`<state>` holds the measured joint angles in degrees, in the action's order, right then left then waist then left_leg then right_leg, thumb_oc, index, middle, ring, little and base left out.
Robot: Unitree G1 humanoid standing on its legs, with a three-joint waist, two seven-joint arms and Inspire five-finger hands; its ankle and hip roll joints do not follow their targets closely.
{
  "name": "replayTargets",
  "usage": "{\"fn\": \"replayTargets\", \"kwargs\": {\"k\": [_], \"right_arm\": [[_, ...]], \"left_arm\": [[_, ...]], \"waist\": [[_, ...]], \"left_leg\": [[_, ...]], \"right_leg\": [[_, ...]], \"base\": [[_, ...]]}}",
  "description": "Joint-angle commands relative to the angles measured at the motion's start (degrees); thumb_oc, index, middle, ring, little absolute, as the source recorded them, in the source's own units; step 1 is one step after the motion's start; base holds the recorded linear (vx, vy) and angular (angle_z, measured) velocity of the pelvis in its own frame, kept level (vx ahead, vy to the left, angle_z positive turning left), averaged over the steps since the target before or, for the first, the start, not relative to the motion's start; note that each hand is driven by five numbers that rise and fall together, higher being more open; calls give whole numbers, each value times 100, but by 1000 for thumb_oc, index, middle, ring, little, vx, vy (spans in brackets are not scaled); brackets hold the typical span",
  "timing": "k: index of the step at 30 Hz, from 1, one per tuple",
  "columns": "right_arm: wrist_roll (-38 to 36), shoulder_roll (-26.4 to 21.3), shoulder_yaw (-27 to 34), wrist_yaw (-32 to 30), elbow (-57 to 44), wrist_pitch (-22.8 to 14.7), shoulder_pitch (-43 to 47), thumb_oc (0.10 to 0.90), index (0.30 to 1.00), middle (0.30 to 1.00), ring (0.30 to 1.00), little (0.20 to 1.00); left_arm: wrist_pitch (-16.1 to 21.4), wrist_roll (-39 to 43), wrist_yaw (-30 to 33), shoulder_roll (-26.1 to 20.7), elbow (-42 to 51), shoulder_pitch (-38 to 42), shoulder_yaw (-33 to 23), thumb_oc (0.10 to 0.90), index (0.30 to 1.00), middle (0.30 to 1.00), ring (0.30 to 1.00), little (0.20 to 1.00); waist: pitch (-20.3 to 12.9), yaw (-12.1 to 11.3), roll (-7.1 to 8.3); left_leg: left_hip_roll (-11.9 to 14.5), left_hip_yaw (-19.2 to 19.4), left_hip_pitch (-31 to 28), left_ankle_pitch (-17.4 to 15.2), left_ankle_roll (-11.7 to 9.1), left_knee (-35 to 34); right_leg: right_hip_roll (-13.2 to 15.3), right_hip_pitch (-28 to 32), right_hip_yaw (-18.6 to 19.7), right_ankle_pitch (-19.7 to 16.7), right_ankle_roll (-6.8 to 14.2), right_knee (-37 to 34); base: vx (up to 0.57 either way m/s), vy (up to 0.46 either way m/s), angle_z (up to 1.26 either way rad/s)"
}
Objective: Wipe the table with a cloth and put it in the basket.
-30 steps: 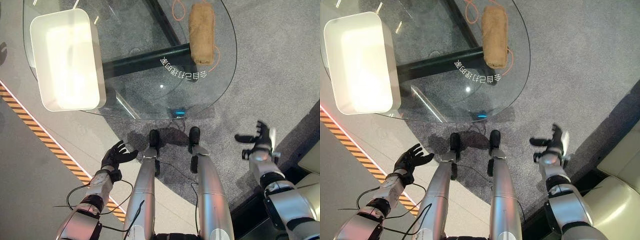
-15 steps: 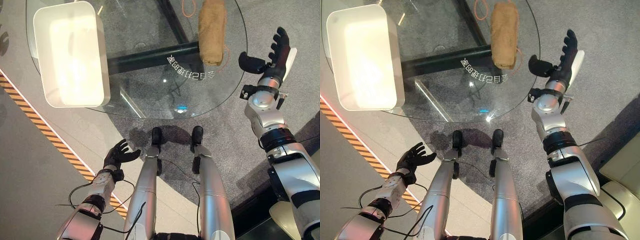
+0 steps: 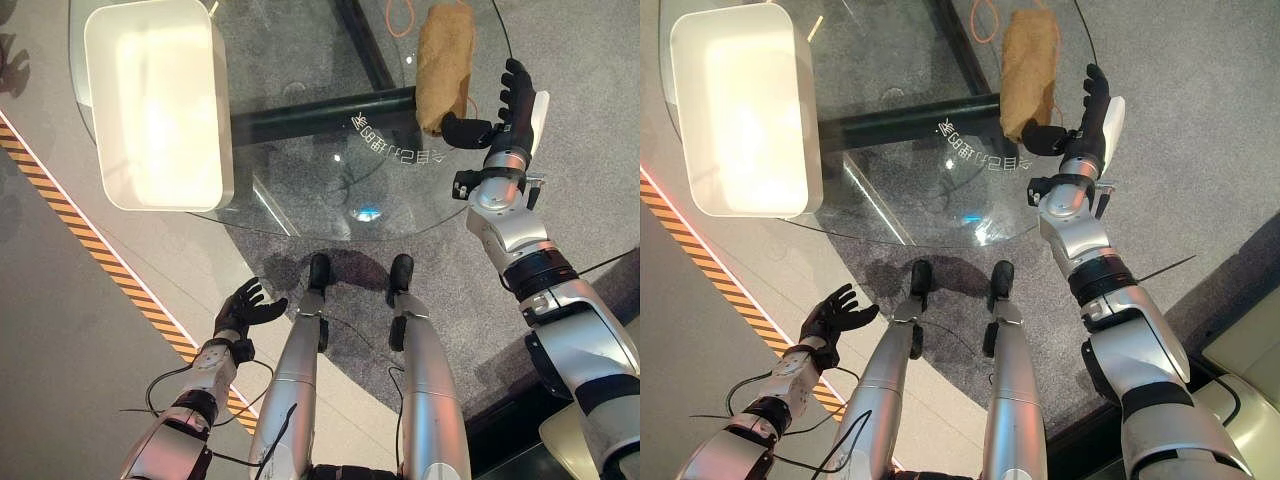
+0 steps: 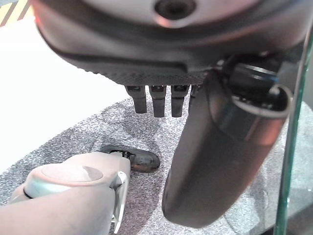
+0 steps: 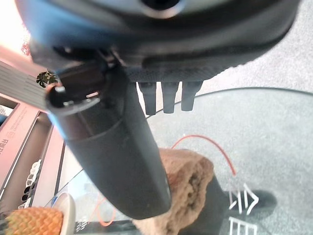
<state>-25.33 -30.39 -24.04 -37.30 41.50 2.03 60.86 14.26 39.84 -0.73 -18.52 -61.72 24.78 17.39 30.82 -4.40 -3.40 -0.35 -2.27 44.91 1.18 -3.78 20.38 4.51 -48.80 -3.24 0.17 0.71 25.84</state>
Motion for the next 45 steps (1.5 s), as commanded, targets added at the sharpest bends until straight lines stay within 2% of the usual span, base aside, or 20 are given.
{"fn": "replayTargets", "kwargs": {"k": [1, 9, 13, 28, 32, 36, 37, 38, 39, 40, 45], "right_arm": [[-67, -189, -86, -180, -638, -245, 583, 800, 900, 900, 900, 900], [-47, -97, -131, -172, -725, -28, 664, 800, 900, 900, 900, 900], [36, -45, -211, -86, -654, 279, 735, 800, 900, 900, 900, 900], [207, -24, -621, -105, 310, 1011, 991, 800, 900, 900, 900, 900], [343, -33, -721, -108, 526, 1096, 1085, 800, 900, 900, 900, 900], [376, -74, -772, -40, 771, 1026, 1147, 800, 900, 900, 900, 900], [396, -75, -773, -33, 789, 1035, 1155, 753, 860, 860, 860, 853], [480, -80, -813, 38, 916, 1032, 1189, 256, 434, 434, 434, 356], [480, -79, -814, 39, 919, 1031, 1191, 256, 434, 434, 434, 356], [579, -106, -838, 160, 1066, 1014, 1238, 100, 300, 300, 300, 200], [554, -137, -897, 368, 1362, 952, 1300, 100, 300, 300, 300, 200]], "left_arm": [[138, 81, 89, 25, 134, -467, 22, 800, 900, 900, 900, 900], [125, 58, 142, 70, 213, -538, 35, 800, 900, 900, 900, 900], [83, 47, 154, 97, 238, -530, 49, 800, 900, 900, 900, 900], [28, 14, 144, 129, 301, -528, 177, 800, 900, 900, 900, 900], [2, 33, 136, 127, 308, -521, 217, 800, 900, 900, 900, 900], [12, 34, 139, 123, 267, -516, 254, 800, 900, 900, 900, 900], [12, 32, 137, 121, 265, -514, 253, 800, 900, 900, 900, 900], [37, 31, 110, 127, 233, -513, 259, 800, 900, 900, 900, 900], [37, 31, 109, 127, 232, -512, 258, 800, 900, 900, 900, 900], [34, 28, 111, 118, 255, -505, 283, 800, 900, 900, 900, 900], [7, 41, 121, 117, 281, -481, 327, 800, 900, 900, 900, 900]], "waist": [[-103, -11, -253], [-103, -54, -306], [-103, -67, -333], [-103, -182, -411], [-103, -202, -444], [-103, -223, -458], [-103, -224, -458], [-103, -238, -467], [-103, -237, -468], [-103, -257, -476], [-103, -287, -498]], "left_leg": [[-305, 215, -84, -12, 205, -62], [-327, 226, -120, 14, 215, -87], [-326, 237, -133, 18, 210, -73], [-340, 236, -106, 24, 222, -53], [-343, 242, -101, 39, 222, -58], [-353, 225, -83, 37, 228, -40], [-354, 223, -82, 36, 227, -38], [-360, 213, -83, 44, 231, -48], [-360, 213, -83, 44, 231, -48], [-360, 210, -72, 46, 236, -52], [-361, 195, -44, 47, 241, -29]], "right_leg": [[-162, 303, -459, 390, -130, -146], [-152, 304, -473, 404, -137, -104], [-136, 295, -474, 417, -144, -64], [-108, 251, -530, 439, -148, 20], [-103, 229, -539, 432, -144, 43], [-104, 199, -547, 427, -137, 81], [-104, 199, -547, 426, -136, 82], [-104, 197, -549, 419, -133, 76], [-104, 197, -550, 419, -133, 76], [-101, 189, -560, 422, -127, 81], [-85, 154, -581, 414, -113, 112]], "base": [[27, 19, 6], [16, 11, 3], [23, 14, 1], [3, 0, 0], [0, 0, 0], [0, 0, 0], [0, 0, 0], [0, 0, 0], [0, 0, 0], [0, 0, 0], [0, 0, 0]]}}
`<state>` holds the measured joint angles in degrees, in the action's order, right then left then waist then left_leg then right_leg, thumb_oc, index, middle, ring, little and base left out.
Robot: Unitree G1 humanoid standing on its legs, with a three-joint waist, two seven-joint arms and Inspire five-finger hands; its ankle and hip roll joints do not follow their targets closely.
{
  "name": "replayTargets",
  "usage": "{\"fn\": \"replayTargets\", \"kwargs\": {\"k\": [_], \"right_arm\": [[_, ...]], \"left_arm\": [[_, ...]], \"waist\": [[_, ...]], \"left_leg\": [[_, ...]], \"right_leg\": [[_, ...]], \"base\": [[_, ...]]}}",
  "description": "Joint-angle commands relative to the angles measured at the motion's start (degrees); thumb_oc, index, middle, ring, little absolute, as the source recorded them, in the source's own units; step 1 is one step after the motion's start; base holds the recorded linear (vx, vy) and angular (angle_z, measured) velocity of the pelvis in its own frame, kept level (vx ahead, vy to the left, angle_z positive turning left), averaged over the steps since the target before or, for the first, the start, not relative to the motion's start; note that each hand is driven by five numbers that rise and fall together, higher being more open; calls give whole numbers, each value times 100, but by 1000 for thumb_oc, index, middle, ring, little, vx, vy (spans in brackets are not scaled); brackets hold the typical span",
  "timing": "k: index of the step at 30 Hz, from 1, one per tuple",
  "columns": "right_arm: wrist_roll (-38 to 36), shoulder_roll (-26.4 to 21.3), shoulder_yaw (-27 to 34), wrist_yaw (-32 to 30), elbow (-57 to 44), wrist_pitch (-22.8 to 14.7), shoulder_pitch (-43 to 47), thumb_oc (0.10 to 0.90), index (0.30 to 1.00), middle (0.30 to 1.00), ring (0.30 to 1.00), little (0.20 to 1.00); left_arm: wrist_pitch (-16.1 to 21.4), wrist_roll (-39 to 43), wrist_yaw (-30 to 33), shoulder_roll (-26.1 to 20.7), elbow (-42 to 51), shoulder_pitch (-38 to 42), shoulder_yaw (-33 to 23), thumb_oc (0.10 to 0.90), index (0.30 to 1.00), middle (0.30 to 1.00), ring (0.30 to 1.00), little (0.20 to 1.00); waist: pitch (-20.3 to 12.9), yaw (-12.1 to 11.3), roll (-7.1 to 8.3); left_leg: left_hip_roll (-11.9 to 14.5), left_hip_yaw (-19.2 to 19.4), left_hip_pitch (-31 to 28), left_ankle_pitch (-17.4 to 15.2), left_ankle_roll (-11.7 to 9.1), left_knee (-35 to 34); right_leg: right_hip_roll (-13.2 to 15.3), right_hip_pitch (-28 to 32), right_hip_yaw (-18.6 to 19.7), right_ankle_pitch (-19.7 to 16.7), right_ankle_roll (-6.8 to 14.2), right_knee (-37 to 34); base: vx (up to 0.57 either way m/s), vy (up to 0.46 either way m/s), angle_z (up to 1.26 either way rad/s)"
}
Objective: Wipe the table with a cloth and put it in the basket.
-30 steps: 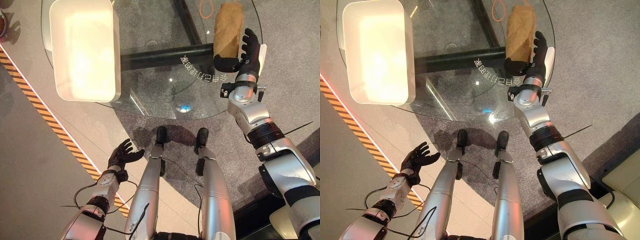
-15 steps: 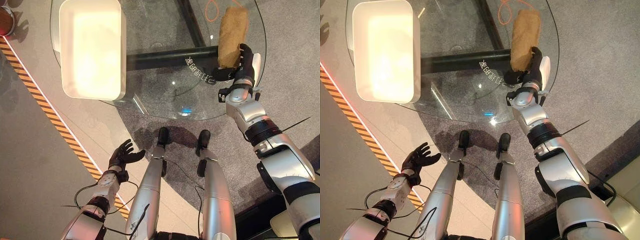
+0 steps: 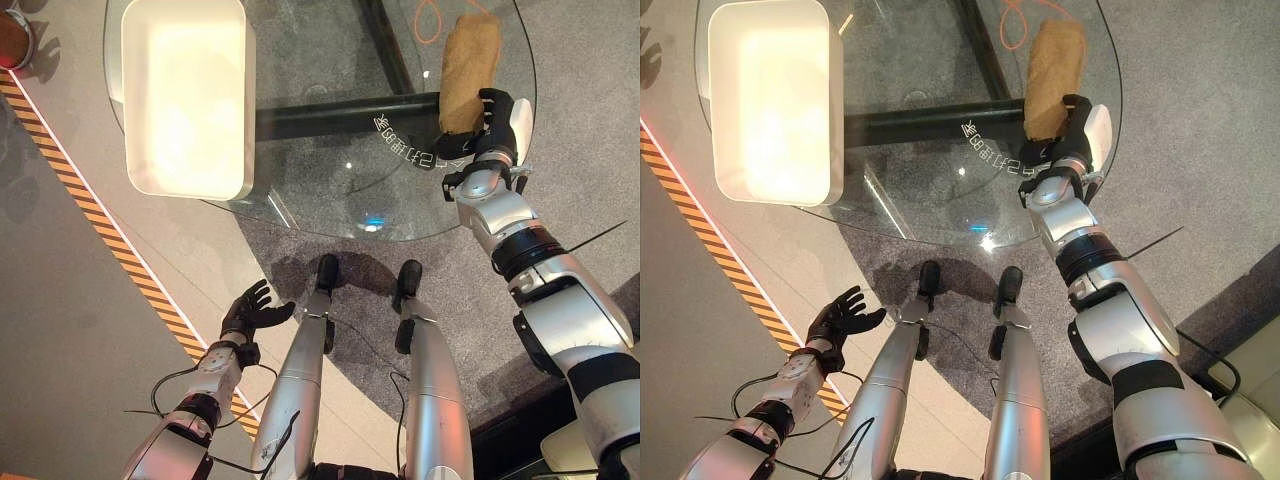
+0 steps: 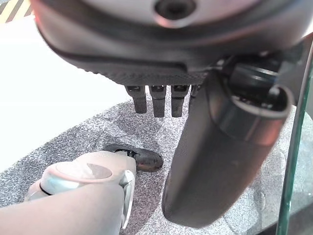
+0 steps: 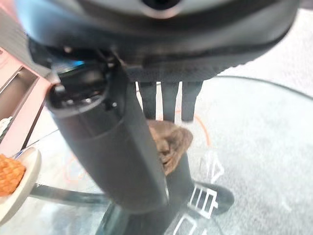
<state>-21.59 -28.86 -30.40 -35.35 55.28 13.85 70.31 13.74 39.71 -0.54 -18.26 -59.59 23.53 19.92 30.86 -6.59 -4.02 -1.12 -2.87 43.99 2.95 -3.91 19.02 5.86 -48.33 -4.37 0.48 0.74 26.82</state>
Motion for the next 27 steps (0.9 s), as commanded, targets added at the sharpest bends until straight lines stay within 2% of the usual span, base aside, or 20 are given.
{"fn": "replayTargets", "kwargs": {"k": [1, 21, 22, 23, 24, 27], "right_arm": [[195, -288, -264, 216, 39, -236, 364, 100, 300, 300, 300, 200], [267, -315, -339, 282, 214, -408, 360, 116, 314, 314, 314, 216], [262, -320, -332, 280, 223, -409, 364, 295, 467, 467, 467, 395], [262, -320, -331, 280, 224, -409, 364, 380, 540, 540, 540, 480], [208, -337, -339, 261, 235, -403, 396, 800, 900, 900, 900, 900], [141, -328, -328, 132, 220, -453, 407, 800, 900, 900, 900, 900]], "left_arm": [[41, 48, 108, 88, 84, -356, 84, 800, 900, 900, 900, 900], [66, 131, 87, 60, 50, -321, 164, 800, 900, 900, 900, 900], [65, 129, 81, 60, 48, -319, 163, 800, 900, 900, 900, 900], [65, 129, 80, 59, 48, -319, 163, 800, 900, 900, 900, 900], [57, 136, 66, 59, 50, -311, 163, 800, 900, 900, 900, 900], [49, 173, 49, 54, 59, -304, 190, 800, 900, 900, 900, 900]], "waist": [[-107, -73, -440], [-107, -54, -468], [-107, -54, -468], [-107, -54, -469], [-107, -57, -471], [-107, -52, -475]], "left_leg": [[-284, 255, 51, -127, 256, 103], [-291, 278, 51, -67, 264, -26], [-288, 284, 48, -71, 263, -24], [-288, 285, 48, -71, 263, -24], [-286, 286, 52, -72, 263, -26], [-289, 282, 46, -76, 265, -27]], "right_leg": [[-220, 101, -472, 379, -113, 12], [-227, 61, -477, 280, -63, -109], [-224, 62, -480, 282, -63, -108], [-223, 62, -480, 282, -63, -108], [-219, 57, -484, 284, -64, -106], [-223, 60, -484, 278, -66, -113]], "base": [[0, 0, 0], [0, 0, 0], [0, 0, 0], [0, 0, 0], [0, 0, 0], [0, 0, 0]]}}
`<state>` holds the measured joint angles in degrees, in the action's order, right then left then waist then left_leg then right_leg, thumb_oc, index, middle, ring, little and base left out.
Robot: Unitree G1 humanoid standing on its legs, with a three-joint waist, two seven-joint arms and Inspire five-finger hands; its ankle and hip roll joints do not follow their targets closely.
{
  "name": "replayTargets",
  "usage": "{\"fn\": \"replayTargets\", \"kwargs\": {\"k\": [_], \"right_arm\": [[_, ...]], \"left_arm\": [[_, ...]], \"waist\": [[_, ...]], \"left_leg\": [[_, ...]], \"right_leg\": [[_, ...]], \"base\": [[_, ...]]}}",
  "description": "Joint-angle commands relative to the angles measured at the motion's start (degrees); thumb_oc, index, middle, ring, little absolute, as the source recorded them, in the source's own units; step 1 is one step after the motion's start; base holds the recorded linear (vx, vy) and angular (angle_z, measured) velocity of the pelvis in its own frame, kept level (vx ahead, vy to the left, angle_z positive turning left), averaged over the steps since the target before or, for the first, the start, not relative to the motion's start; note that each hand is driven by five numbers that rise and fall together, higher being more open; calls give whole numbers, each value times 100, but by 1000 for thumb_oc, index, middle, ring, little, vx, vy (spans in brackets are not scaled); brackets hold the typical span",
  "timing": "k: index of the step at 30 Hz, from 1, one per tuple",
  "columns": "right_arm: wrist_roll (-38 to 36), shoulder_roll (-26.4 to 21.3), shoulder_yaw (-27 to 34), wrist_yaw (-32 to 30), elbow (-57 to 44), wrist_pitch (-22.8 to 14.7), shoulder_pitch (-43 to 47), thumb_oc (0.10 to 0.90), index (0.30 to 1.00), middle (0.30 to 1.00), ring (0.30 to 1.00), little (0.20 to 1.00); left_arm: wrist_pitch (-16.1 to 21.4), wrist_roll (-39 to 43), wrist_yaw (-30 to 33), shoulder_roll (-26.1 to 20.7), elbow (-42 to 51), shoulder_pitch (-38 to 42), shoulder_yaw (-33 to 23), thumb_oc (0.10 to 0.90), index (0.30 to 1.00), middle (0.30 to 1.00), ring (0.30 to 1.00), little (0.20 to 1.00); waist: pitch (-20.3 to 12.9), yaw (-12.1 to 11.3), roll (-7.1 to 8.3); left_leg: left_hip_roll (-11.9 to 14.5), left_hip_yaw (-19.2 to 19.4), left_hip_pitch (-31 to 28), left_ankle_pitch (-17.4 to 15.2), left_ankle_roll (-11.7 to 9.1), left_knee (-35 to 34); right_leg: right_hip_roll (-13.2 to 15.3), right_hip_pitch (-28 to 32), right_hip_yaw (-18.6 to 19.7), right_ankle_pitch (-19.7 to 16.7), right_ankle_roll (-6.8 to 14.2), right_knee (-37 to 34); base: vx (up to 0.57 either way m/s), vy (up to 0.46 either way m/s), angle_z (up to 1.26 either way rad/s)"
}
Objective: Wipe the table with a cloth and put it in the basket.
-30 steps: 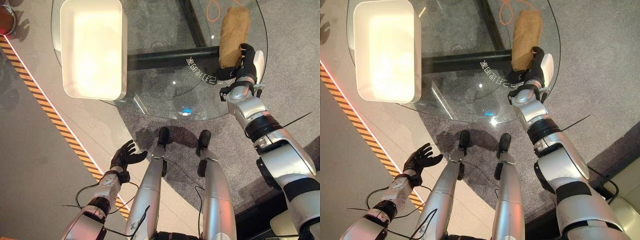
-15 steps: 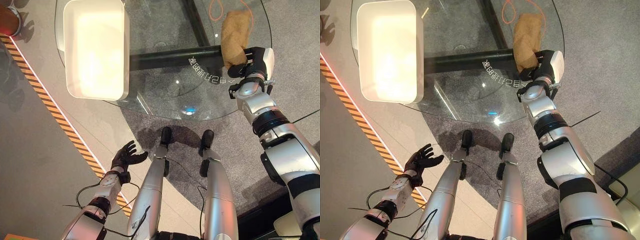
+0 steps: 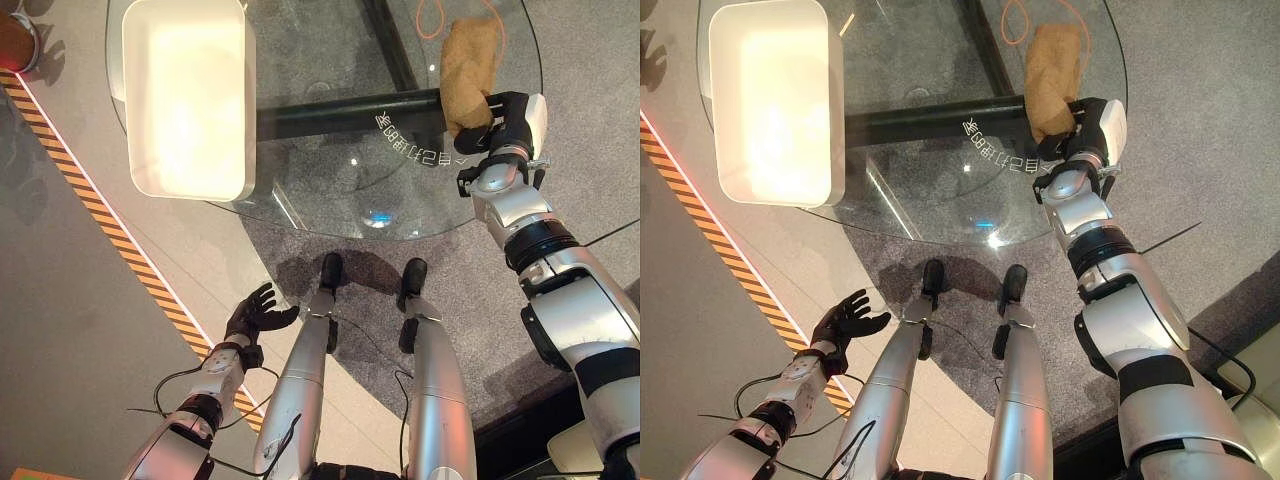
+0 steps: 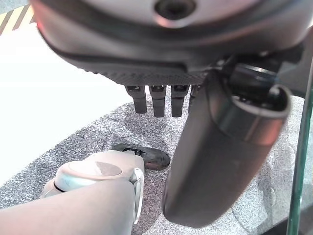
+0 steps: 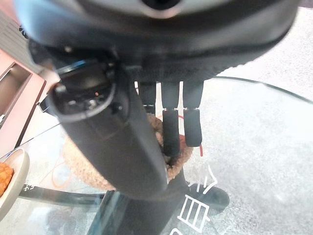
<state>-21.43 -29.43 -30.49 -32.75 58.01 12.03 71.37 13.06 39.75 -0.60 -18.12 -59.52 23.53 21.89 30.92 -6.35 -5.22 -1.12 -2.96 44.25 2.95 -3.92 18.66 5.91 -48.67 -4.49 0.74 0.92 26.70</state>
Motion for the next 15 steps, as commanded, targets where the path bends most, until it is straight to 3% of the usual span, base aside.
{"fn": "replayTargets", "kwargs": {"k": [1, 15], "right_arm": [[130, -273, -315, -147, -62, -279, 304, 800, 900, 900, 900, 900], [316, -160, -373, -668, -710, -205, 372, 800, 900, 900, 900, 900]], "left_arm": [[112, 172, 58, 38, 55, -302, -5, 800, 900, 900, 900, 900], [69, 184, 63, 78, 97, -310, -6, 800, 900, 900, 900, 900]], "waist": [[-113, -75, -354], [-113, -58, -339]], "left_leg": [[-290, 291, 16, -76, 266, 7], [-309, 296, -31, -67, 260, -30]], "right_leg": [[-227, 100, -472, 250, -81, -107], [-221, 148, -471, 225, -70, -155]], "base": [[0, 0, 0], [0, 0, 0]]}}
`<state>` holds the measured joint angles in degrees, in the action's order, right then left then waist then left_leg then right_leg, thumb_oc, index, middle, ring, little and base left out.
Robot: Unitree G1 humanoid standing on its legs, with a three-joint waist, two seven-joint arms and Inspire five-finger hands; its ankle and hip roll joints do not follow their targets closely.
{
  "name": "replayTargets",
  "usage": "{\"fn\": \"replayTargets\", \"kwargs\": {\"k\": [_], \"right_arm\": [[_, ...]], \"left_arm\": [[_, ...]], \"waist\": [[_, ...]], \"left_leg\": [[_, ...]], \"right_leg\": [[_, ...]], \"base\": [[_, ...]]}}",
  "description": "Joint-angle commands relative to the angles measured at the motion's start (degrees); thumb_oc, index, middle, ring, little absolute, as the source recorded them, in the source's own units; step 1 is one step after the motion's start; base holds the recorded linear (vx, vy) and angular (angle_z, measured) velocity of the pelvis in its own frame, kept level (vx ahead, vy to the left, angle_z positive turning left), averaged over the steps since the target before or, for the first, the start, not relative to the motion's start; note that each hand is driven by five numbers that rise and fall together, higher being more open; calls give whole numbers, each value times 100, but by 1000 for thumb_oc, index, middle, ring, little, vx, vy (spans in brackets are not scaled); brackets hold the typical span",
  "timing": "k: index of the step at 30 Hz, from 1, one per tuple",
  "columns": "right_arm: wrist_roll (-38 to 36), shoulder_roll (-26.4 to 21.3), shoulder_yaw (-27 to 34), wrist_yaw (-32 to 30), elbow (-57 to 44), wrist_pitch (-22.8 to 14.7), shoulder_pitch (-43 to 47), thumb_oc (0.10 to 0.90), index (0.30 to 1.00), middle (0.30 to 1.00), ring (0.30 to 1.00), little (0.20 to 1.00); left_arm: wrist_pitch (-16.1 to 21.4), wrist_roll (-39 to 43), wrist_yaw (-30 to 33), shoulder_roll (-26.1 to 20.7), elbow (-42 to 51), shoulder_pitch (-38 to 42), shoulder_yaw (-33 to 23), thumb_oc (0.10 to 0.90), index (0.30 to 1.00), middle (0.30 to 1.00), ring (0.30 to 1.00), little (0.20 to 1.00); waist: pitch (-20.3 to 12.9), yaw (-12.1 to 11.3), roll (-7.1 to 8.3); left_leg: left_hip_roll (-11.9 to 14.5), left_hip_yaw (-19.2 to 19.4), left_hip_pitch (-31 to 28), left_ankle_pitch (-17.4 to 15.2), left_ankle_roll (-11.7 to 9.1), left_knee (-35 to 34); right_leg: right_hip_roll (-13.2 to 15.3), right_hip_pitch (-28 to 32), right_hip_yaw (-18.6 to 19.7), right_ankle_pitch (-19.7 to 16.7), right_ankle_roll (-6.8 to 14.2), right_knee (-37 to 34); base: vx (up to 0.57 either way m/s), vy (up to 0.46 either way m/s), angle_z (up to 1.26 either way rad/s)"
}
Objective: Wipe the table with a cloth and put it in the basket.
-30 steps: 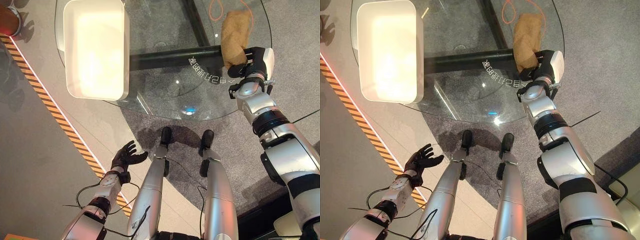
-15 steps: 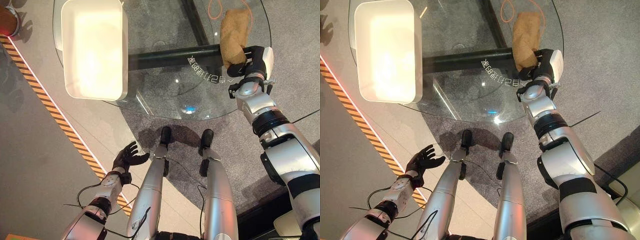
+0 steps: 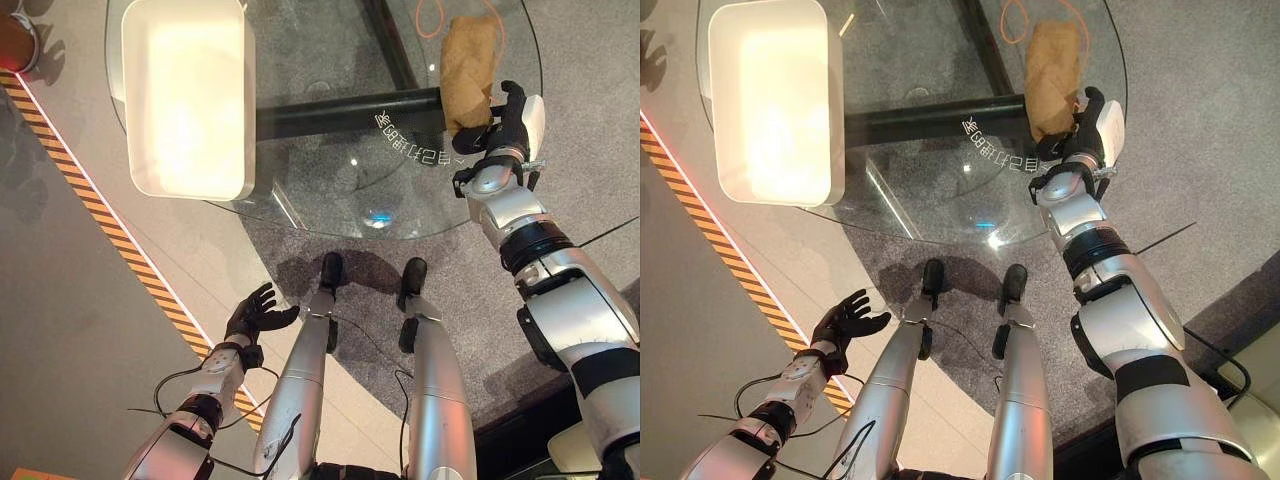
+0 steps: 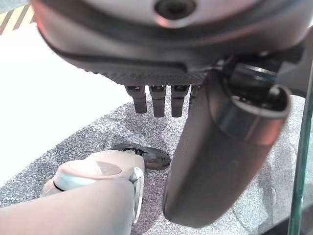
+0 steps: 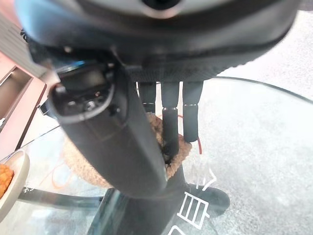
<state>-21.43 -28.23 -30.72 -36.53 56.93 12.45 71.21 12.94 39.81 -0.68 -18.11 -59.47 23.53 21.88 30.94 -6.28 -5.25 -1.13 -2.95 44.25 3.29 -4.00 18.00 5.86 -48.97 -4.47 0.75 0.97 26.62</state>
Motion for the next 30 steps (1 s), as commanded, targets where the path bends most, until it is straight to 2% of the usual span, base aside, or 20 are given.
{"fn": "replayTargets", "kwargs": {"k": [1, 30], "right_arm": [[348, -264, -393, -313, -709, -230, 392, 800, 900, 900, 900, 900], [858, -18, -511, -527, -1463, 10, 299, 800, 900, 900, 900, 900]], "left_arm": [[70, 168, 74, 84, 100, -316, 0, 800, 900, 900, 900, 900], [97, 119, 24, 170, 98, -340, -9, 800, 900, 900, 900, 900]], "waist": [[-115, -63, -332], [-115, -42, -340]], "left_leg": [[-314, 292, -43, -100, 269, 23], [-321, 339, -166, -55, 262, -113]], "right_leg": [[-222, 182, -473, 221, -75, -151], [-225, 284, -470, 216, -86, -261]], "base": [[0, 0, 0], [0, 0, 0]]}}
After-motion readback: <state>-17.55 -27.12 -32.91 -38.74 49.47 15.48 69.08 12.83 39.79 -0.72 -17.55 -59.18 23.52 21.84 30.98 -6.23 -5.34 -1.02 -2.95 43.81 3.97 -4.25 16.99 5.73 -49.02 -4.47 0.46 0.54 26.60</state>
